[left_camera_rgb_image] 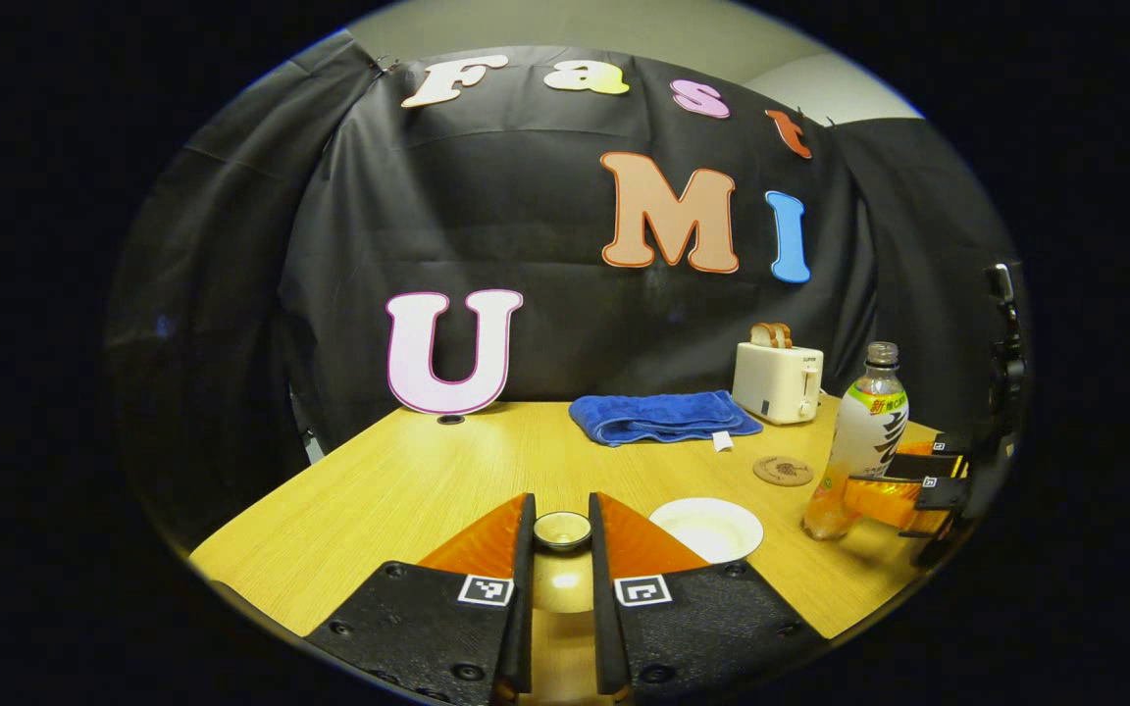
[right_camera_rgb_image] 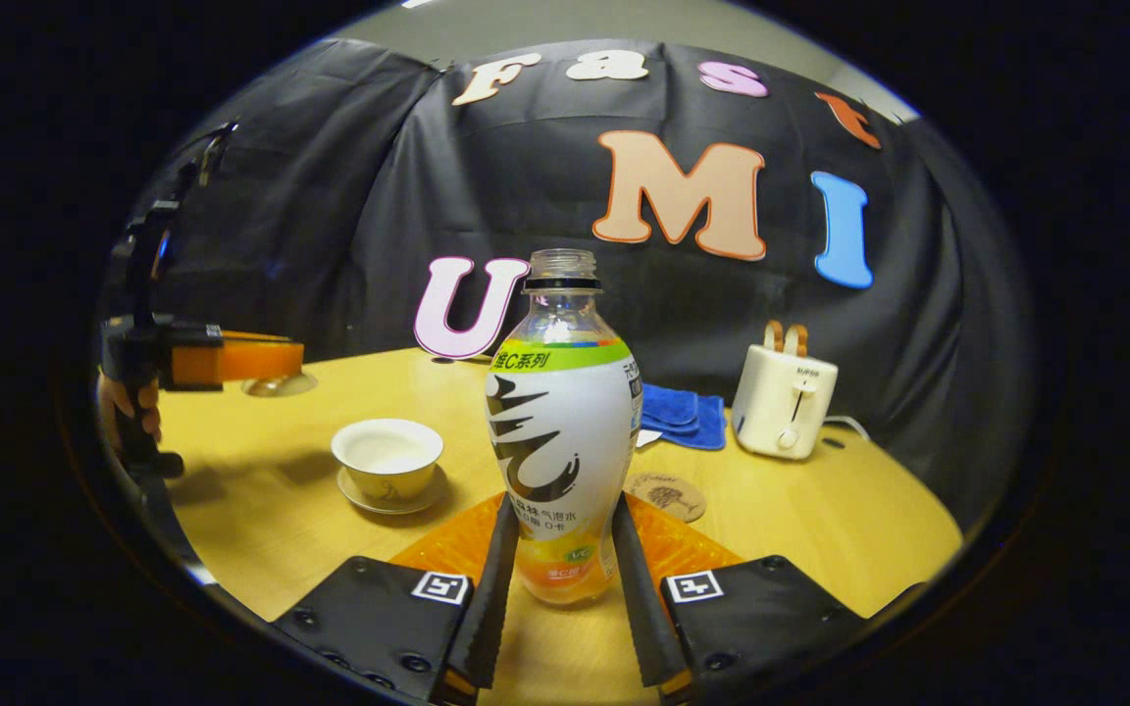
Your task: Open the teacup lid with one hand, grasp the water bottle and pour water into the teacup with the other hand; after pouring, place the water bottle on the coaster and then close the teacup lid.
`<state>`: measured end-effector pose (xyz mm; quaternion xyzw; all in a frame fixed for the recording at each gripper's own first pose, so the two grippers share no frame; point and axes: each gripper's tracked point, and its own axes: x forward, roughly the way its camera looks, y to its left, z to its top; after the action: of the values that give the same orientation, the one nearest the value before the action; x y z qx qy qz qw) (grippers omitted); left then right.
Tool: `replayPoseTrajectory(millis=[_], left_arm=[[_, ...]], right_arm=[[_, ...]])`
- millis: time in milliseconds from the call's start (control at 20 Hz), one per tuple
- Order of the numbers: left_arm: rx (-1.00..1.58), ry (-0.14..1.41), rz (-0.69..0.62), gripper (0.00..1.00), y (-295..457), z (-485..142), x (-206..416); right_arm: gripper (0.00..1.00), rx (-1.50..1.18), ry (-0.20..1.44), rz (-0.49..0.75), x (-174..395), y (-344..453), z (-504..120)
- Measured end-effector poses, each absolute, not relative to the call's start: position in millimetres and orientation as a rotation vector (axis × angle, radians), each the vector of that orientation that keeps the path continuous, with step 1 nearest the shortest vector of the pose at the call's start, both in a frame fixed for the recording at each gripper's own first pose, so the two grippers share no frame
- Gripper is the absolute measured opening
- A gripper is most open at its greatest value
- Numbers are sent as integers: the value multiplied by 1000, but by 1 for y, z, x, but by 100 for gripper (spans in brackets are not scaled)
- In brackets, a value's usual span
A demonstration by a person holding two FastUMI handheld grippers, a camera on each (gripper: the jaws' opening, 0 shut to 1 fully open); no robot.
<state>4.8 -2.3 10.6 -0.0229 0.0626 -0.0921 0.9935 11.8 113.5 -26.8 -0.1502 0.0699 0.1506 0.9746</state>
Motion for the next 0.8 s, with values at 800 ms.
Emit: replayPoseTrajectory(millis=[800], left_arm=[[-98,101,-171,23,12,23,3]], right_arm=[[57,-1026,-19,263,32,132,-27]])
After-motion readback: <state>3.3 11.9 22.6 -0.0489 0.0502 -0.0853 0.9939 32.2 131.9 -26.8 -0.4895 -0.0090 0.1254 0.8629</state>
